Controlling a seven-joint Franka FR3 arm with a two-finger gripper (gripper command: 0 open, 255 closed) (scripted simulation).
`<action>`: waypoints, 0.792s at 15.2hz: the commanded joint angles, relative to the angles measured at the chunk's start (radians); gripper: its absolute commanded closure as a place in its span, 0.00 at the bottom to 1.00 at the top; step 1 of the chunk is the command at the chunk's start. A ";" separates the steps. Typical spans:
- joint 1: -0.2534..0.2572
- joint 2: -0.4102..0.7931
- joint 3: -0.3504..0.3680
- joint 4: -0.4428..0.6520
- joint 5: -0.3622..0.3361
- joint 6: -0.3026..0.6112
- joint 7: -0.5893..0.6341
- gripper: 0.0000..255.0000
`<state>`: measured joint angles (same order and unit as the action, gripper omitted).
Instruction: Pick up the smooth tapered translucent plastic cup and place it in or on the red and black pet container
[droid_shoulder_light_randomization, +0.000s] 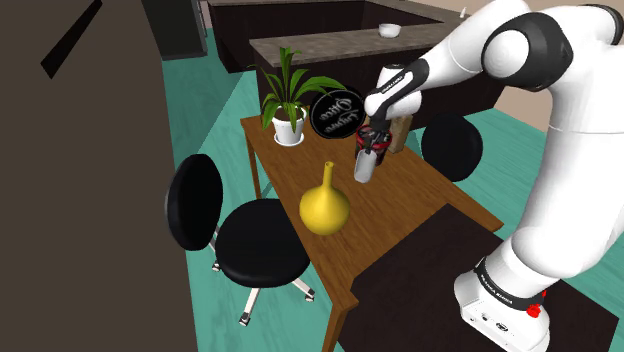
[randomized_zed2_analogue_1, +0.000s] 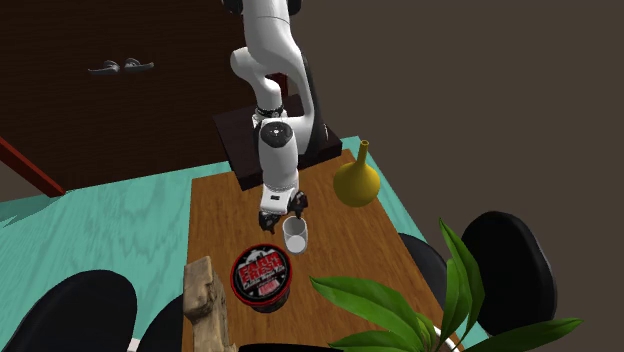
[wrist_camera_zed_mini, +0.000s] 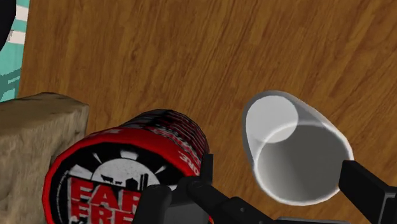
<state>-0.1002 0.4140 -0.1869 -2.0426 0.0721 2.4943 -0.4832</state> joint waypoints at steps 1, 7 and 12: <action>-0.014 0.063 0.008 0.055 0.013 0.006 -0.018 0.00; -0.024 0.129 0.020 0.066 0.027 0.061 -0.028 0.00; -0.028 0.147 0.024 0.069 0.030 0.075 -0.030 0.00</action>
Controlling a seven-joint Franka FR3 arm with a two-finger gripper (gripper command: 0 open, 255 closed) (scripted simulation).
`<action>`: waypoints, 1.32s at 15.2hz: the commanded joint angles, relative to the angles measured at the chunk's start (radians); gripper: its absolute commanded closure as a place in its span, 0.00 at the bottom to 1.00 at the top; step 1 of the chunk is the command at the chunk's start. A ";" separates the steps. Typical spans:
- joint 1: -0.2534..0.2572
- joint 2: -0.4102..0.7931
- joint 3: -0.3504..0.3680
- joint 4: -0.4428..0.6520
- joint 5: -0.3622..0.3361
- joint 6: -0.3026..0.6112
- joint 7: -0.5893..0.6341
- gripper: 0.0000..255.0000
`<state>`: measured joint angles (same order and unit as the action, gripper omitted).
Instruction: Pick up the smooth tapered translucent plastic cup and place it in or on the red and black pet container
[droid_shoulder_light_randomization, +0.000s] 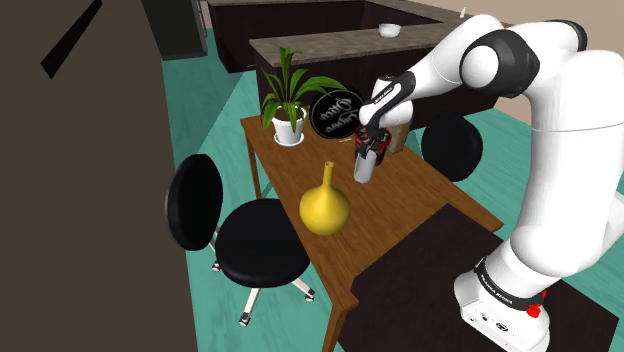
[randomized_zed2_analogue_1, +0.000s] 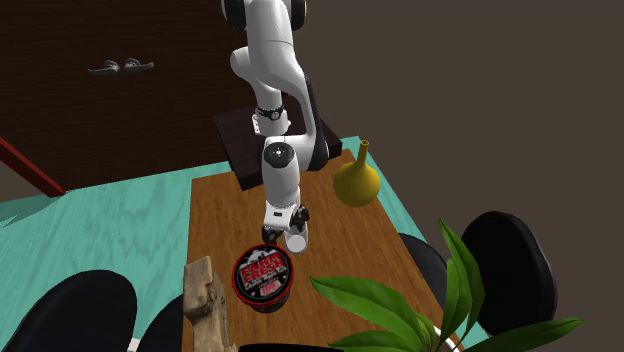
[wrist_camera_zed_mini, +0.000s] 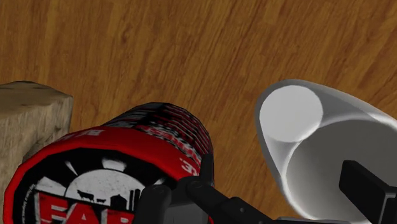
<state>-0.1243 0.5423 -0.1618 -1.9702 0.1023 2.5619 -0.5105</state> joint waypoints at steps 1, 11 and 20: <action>-0.004 0.018 -0.001 -0.003 0.000 0.008 -0.002 0.00; 0.002 0.010 -0.002 -0.007 -0.003 0.004 0.005 1.00; 0.004 -0.045 -0.013 -0.009 -0.014 -0.049 0.005 1.00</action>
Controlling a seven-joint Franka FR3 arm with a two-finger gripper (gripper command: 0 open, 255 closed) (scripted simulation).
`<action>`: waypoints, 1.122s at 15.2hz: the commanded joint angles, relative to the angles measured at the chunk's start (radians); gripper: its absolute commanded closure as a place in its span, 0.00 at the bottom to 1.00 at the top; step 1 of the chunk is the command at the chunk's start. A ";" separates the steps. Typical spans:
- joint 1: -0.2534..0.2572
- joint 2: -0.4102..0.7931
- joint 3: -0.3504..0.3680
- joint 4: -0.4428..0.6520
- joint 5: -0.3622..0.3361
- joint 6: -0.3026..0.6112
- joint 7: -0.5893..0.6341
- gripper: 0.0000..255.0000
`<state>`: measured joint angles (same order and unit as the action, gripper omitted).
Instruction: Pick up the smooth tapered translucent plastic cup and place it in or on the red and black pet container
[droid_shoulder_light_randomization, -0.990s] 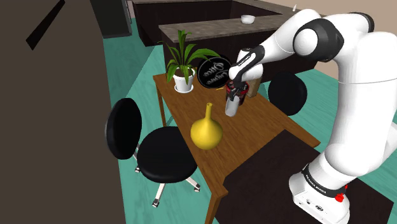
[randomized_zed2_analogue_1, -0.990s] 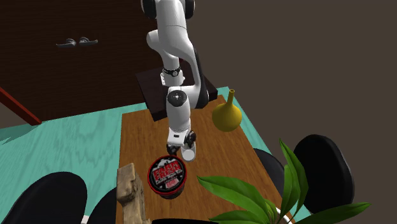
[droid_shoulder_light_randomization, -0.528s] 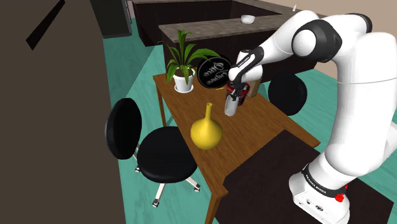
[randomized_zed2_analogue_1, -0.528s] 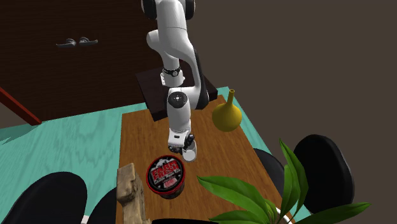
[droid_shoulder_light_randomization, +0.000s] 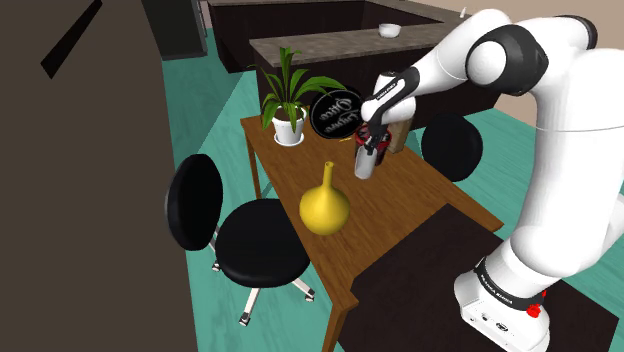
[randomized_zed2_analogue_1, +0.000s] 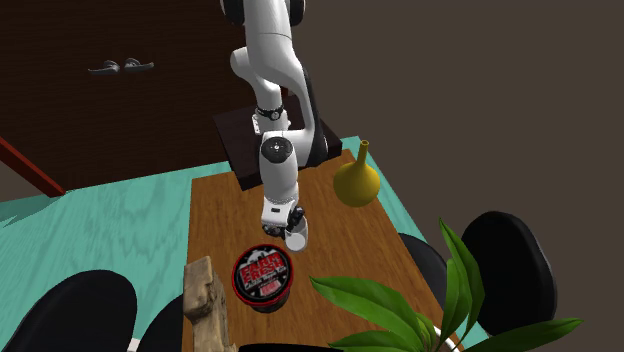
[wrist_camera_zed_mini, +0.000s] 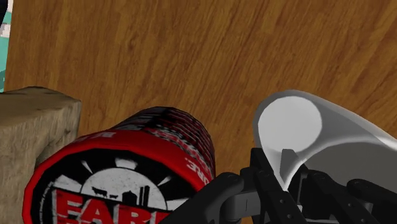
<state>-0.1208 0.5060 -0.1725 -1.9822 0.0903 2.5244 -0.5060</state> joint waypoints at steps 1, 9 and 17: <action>0.002 -0.019 -0.004 0.002 -0.005 -0.022 0.002 1.00; 0.012 -0.097 -0.016 0.008 -0.023 -0.103 0.013 1.00; 0.019 -0.165 -0.026 0.027 -0.041 -0.190 0.022 1.00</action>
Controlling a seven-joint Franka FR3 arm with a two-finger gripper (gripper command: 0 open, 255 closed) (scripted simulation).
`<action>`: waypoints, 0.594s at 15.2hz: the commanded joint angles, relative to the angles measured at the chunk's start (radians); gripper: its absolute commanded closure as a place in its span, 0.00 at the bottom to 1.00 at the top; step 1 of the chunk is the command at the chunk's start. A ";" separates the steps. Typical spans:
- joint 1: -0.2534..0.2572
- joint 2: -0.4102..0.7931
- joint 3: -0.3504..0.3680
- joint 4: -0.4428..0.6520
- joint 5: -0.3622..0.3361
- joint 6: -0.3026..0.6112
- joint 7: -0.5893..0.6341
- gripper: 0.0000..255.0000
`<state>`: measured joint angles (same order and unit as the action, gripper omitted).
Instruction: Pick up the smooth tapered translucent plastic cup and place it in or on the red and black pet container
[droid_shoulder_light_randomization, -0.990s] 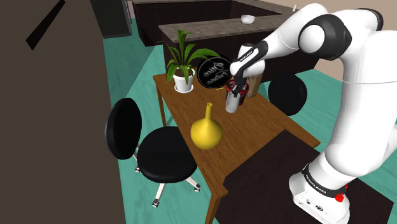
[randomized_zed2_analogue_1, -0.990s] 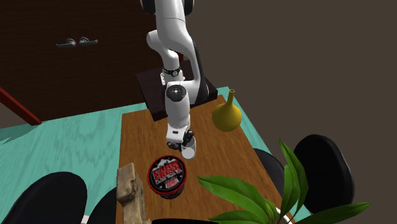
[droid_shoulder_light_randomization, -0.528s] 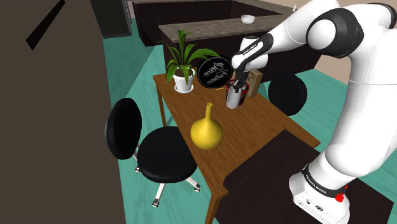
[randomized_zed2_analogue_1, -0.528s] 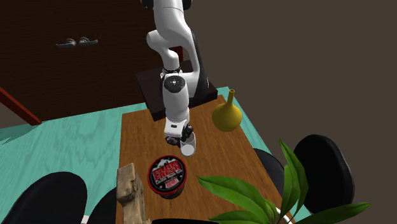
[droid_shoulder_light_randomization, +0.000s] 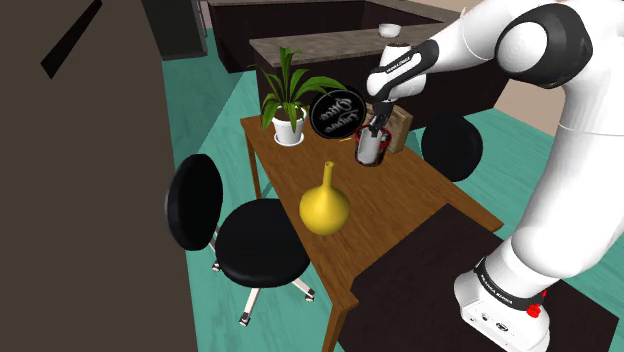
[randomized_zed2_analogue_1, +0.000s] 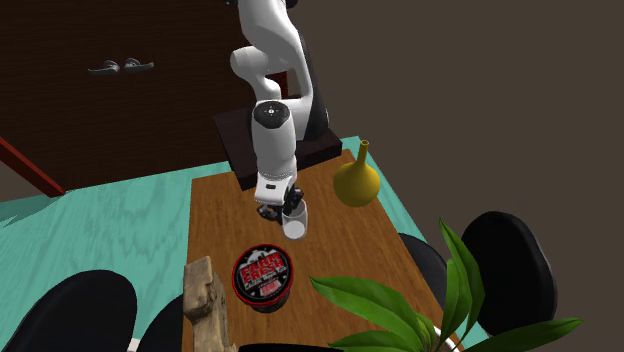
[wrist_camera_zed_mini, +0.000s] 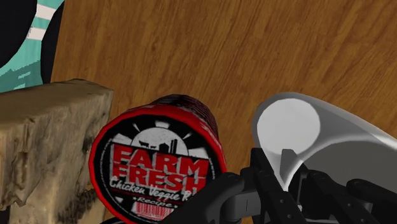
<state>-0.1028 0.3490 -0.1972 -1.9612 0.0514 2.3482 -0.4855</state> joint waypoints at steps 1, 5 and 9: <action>0.002 -0.016 -0.002 0.010 -0.004 -0.025 0.003 1.00; 0.005 -0.046 -0.005 0.025 -0.012 -0.071 0.007 1.00; 0.007 -0.073 -0.008 0.045 -0.019 -0.117 0.011 1.00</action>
<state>-0.0961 0.2823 -0.2042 -1.9227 0.0336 2.2440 -0.4749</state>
